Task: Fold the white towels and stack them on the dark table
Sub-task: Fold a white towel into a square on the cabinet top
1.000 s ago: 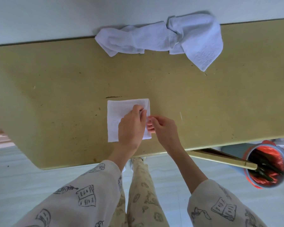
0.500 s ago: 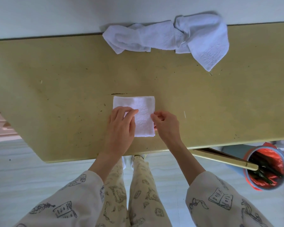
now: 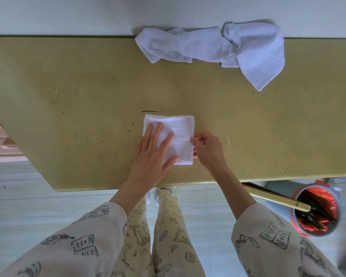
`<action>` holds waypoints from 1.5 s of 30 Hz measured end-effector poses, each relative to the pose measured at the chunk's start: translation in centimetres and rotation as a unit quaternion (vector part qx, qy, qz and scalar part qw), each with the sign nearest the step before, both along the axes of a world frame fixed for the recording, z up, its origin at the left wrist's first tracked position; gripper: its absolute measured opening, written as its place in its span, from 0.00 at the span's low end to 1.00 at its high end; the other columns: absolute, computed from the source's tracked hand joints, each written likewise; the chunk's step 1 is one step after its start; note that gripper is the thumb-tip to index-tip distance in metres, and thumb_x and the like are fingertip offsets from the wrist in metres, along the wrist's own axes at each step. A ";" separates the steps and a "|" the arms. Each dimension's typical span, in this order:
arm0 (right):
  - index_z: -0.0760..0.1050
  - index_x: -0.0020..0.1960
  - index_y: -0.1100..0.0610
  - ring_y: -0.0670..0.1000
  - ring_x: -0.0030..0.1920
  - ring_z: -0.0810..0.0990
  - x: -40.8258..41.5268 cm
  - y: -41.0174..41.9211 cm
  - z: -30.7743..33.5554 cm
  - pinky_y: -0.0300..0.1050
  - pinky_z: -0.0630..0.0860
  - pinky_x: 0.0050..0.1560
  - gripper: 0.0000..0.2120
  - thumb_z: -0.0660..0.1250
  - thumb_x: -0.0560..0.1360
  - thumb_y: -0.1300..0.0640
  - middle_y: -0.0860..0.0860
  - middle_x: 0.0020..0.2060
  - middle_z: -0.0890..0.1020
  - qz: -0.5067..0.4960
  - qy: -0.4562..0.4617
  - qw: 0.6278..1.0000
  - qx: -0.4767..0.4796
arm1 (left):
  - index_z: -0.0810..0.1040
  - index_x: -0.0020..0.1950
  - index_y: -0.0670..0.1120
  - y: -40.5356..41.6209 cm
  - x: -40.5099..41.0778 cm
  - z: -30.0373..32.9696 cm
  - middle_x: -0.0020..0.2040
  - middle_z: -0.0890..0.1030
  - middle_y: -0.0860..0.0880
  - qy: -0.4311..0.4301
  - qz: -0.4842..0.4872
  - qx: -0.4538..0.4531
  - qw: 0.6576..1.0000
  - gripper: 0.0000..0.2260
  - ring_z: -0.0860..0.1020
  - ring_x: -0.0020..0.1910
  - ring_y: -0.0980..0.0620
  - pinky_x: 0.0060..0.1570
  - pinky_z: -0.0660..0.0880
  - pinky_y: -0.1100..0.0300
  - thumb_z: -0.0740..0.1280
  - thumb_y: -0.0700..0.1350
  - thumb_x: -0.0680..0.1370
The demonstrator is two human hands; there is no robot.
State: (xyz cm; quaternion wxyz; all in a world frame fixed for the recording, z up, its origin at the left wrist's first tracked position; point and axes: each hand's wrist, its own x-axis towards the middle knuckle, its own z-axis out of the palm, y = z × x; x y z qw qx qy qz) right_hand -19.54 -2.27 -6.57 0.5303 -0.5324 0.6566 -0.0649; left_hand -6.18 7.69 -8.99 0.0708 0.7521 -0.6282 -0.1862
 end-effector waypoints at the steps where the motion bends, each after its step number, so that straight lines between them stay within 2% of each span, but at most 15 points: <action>1: 0.74 0.46 0.56 0.59 0.46 0.81 0.0 0.0 -0.1 0.59 0.77 0.52 0.02 0.63 0.76 0.59 0.55 0.44 0.81 0.003 0.003 1.000 -0.002 | 0.63 0.71 0.50 -0.1 -0.3 0.0 0.75 0.57 0.43 -0.007 0.006 0.004 1.000 0.28 0.54 0.75 0.43 0.67 0.60 0.50 0.55 0.61 0.74; 7: 0.73 0.48 0.56 0.57 0.47 0.80 0.0 0.2 -0.1 0.56 0.77 0.53 0.03 0.62 0.77 0.57 0.53 0.44 0.80 0.015 0.013 1.000 -0.024 | 0.65 0.70 0.50 -0.5 -1.6 -0.3 0.74 0.60 0.42 -0.032 0.040 -0.001 0.999 0.31 0.57 0.74 0.42 0.69 0.50 0.52 0.57 0.65 0.72; 9: 0.73 0.52 0.59 0.57 0.48 0.79 0.1 0.9 0.4 0.50 0.75 0.51 0.07 0.59 0.78 0.58 0.54 0.47 0.79 0.033 0.062 0.989 -0.126 | 0.65 0.70 0.49 -0.6 -1.8 -0.4 0.74 0.59 0.41 -0.035 0.041 -0.003 0.999 0.31 0.57 0.74 0.41 0.69 0.50 0.52 0.56 0.65 0.72; 11: 0.73 0.56 0.63 0.59 0.51 0.77 0.2 1.9 0.8 0.49 0.72 0.50 0.13 0.55 0.77 0.60 0.57 0.52 0.78 0.085 0.118 0.945 -0.292 | 0.64 0.70 0.49 -0.5 -1.8 -0.3 0.74 0.59 0.41 -0.034 0.039 -0.009 0.999 0.29 0.56 0.74 0.41 0.70 0.50 0.52 0.56 0.64 0.74; 12: 0.73 0.58 0.63 0.59 0.55 0.76 0.5 2.3 0.7 0.50 0.71 0.53 0.15 0.53 0.77 0.60 0.59 0.55 0.77 0.126 0.133 0.917 -0.356 | 0.65 0.70 0.48 -0.5 -1.8 -0.1 0.74 0.60 0.41 -0.033 0.038 -0.019 0.999 0.27 0.57 0.74 0.42 0.70 0.52 0.51 0.55 0.61 0.75; 14: 0.69 0.64 0.63 0.58 0.66 0.70 1.0 3.0 -0.3 0.53 0.64 0.65 0.18 0.51 0.77 0.60 0.60 0.63 0.74 0.208 0.150 0.870 -0.421 | 0.66 0.68 0.47 -0.5 -1.3 0.4 0.73 0.63 0.42 -0.044 0.036 -0.046 0.997 0.22 0.58 0.73 0.44 0.67 0.59 0.48 0.53 0.55 0.78; 16: 0.64 0.69 0.63 0.57 0.71 0.63 1.8 3.2 -1.4 0.55 0.55 0.70 0.20 0.50 0.78 0.60 0.60 0.69 0.69 0.262 0.160 0.853 -0.422 | 0.67 0.67 0.45 -0.7 -0.3 0.8 0.72 0.65 0.43 -0.064 0.038 -0.069 0.995 0.19 0.59 0.72 0.47 0.65 0.60 0.46 0.51 0.49 0.79; 19: 0.62 0.71 0.65 0.56 0.73 0.60 2.8 3.0 -2.8 0.54 0.51 0.72 0.23 0.51 0.78 0.56 0.60 0.71 0.65 0.290 0.183 0.851 -0.397 | 0.66 0.69 0.43 -1.3 1.5 0.5 0.73 0.65 0.45 -0.098 0.023 -0.065 0.993 0.20 0.59 0.72 0.49 0.65 0.57 0.47 0.51 0.46 0.79; 23: 0.62 0.71 0.65 0.52 0.73 0.56 2.7 2.5 -3.9 0.52 0.50 0.72 0.26 0.49 0.78 0.51 0.59 0.71 0.65 0.303 0.219 0.845 -0.383 | 0.60 0.72 0.41 -1.7 3.5 -0.7 0.74 0.62 0.44 -0.111 -0.028 -0.032 0.993 0.25 0.58 0.73 0.50 0.69 0.56 0.44 0.50 0.51 0.79; 27: 0.60 0.72 0.64 0.52 0.73 0.54 2.7 2.5 -4.2 0.52 0.45 0.72 0.27 0.49 0.78 0.50 0.58 0.72 0.64 0.305 0.227 0.838 -0.391 | 0.56 0.74 0.41 -1.6 4.4 -1.5 0.75 0.58 0.44 -0.113 -0.058 -0.023 0.992 0.27 0.55 0.74 0.51 0.71 0.53 0.44 0.49 0.55 0.79; 37: 0.60 0.72 0.66 0.54 0.73 0.55 3.2 2.4 -3.7 0.54 0.48 0.72 0.28 0.49 0.78 0.50 0.59 0.72 0.64 0.321 0.248 0.839 -0.362 | 0.55 0.74 0.40 -1.7 4.4 -1.0 0.75 0.58 0.43 -0.117 -0.057 -0.014 0.991 0.28 0.56 0.74 0.49 0.70 0.57 0.41 0.48 0.55 0.79; 39: 0.59 0.72 0.65 0.54 0.73 0.55 3.0 2.3 -3.5 0.54 0.48 0.72 0.28 0.49 0.78 0.50 0.59 0.72 0.64 0.319 0.232 0.846 -0.359 | 0.56 0.74 0.40 -1.7 4.5 -1.0 0.75 0.59 0.43 -0.117 -0.065 -0.013 0.991 0.27 0.56 0.74 0.49 0.70 0.58 0.41 0.48 0.55 0.80; 41: 0.56 0.73 0.65 0.52 0.74 0.55 2.8 2.2 -2.8 0.52 0.48 0.73 0.28 0.48 0.78 0.50 0.58 0.73 0.61 0.293 0.164 0.875 -0.350 | 0.57 0.74 0.41 -1.7 4.5 -0.9 0.75 0.60 0.44 -0.114 -0.064 -0.010 0.991 0.27 0.57 0.74 0.49 0.69 0.59 0.41 0.48 0.55 0.80; 43: 0.56 0.73 0.65 0.53 0.74 0.57 3.0 1.9 -1.8 0.48 0.53 0.73 0.28 0.50 0.78 0.52 0.60 0.73 0.62 0.221 0.087 0.912 -0.336 | 0.57 0.74 0.41 -1.7 4.4 -0.9 0.75 0.60 0.44 -0.107 -0.057 -0.008 0.993 0.27 0.57 0.74 0.49 0.69 0.59 0.40 0.49 0.55 0.80; 45: 0.62 0.71 0.66 0.58 0.68 0.66 3.5 1.5 -0.8 0.45 0.61 0.68 0.25 0.54 0.77 0.54 0.63 0.68 0.68 0.102 0.072 0.931 -0.343 | 0.57 0.74 0.41 -1.5 4.3 -0.9 0.75 0.59 0.45 -0.099 -0.054 -0.003 0.994 0.27 0.57 0.74 0.49 0.69 0.58 0.40 0.49 0.55 0.80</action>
